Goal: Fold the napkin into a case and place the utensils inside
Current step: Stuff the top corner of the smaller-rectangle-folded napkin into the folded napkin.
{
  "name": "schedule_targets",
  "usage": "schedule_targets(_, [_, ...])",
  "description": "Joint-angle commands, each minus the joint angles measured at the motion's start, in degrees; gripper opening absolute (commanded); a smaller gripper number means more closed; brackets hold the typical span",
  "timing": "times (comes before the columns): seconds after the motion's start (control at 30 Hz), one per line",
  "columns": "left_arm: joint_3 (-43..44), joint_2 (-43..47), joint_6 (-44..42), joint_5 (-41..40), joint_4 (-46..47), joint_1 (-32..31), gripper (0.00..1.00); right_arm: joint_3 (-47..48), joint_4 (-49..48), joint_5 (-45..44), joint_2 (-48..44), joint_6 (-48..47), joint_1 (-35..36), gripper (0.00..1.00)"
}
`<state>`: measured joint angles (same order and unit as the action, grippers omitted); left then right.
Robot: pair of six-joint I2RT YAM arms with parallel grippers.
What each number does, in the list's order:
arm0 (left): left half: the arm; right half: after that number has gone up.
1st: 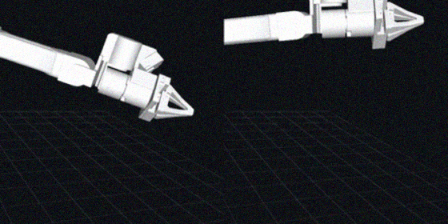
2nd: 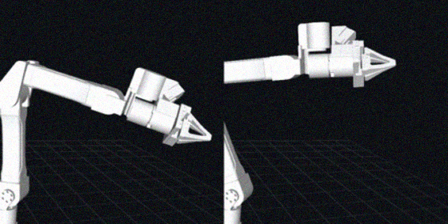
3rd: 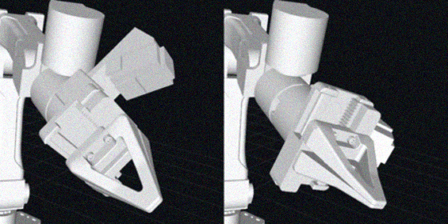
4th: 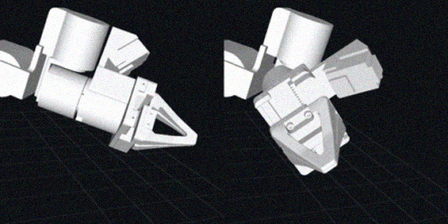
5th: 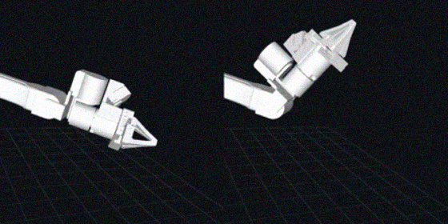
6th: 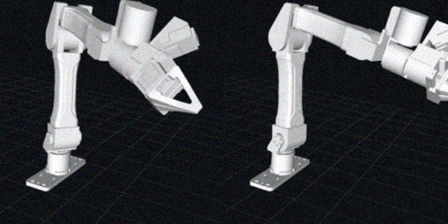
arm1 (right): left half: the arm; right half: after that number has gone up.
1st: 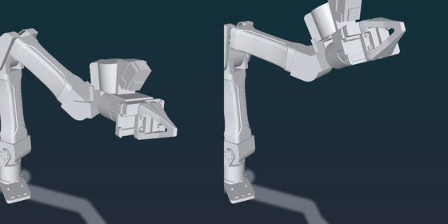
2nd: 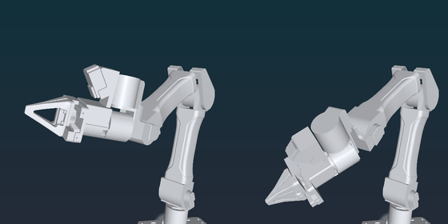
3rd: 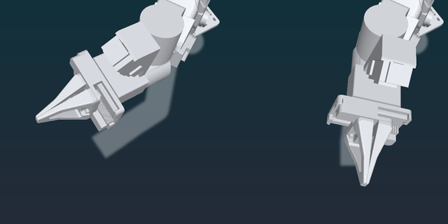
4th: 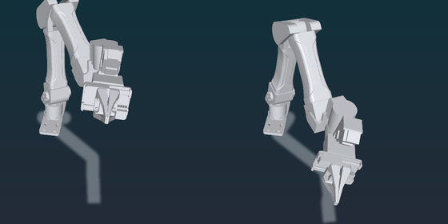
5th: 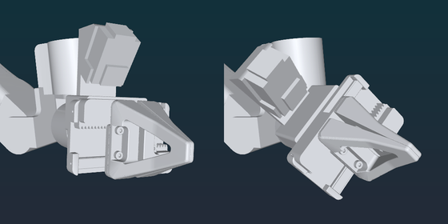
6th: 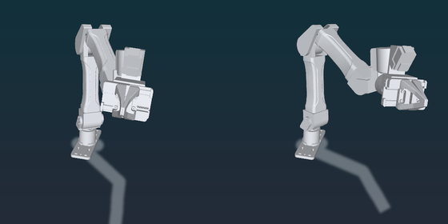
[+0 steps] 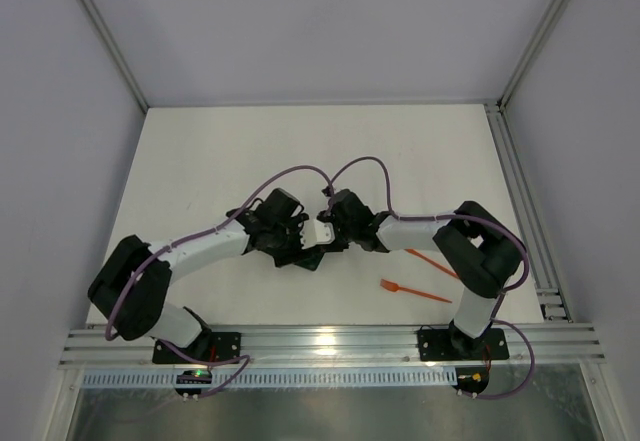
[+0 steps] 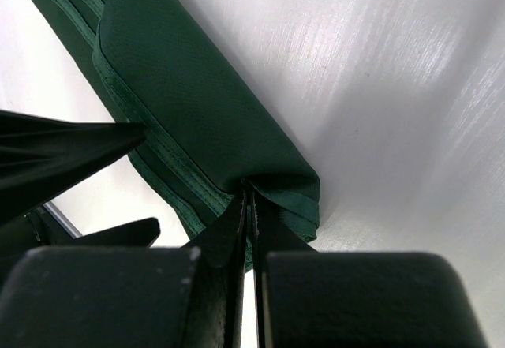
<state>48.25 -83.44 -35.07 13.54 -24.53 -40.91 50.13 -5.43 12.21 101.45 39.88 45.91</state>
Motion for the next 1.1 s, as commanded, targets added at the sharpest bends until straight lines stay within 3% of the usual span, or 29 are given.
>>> schedule_targets(0.0, [-0.3, -0.9, -4.2, -1.1, 4.6, -0.3, 0.62, -0.7, -1.3, 0.6, -1.9, 1.0, 0.0, 0.04])
schedule_targets(0.3, [-0.3, -3.9, -4.0, -2.9, 6.4, -0.4, 0.59, -1.1, -1.4, 1.0, -2.0, 0.7, -0.1, 0.04])
schedule_targets(0.5, [0.2, -3.9, -2.6, -3.2, 6.5, -0.4, 0.26, -0.8, -1.4, 1.9, -2.9, 0.2, -0.2, 0.04])
schedule_targets(0.6, [0.2, -3.1, -2.0, -3.0, 6.0, -0.4, 0.22, -0.4, -1.2, 2.3, -3.9, 0.0, -0.2, 0.04])
schedule_targets(0.8, [0.5, -3.2, -0.7, -4.0, 5.9, -0.4, 0.0, 1.2, 0.0, 3.3, -4.2, -0.6, -0.2, 0.04])
schedule_targets(1.07, [-1.5, -1.2, 1.8, -7.8, 11.3, -0.4, 0.0, -0.3, -4.7, 7.7, -3.5, 4.6, 0.8, 0.07])
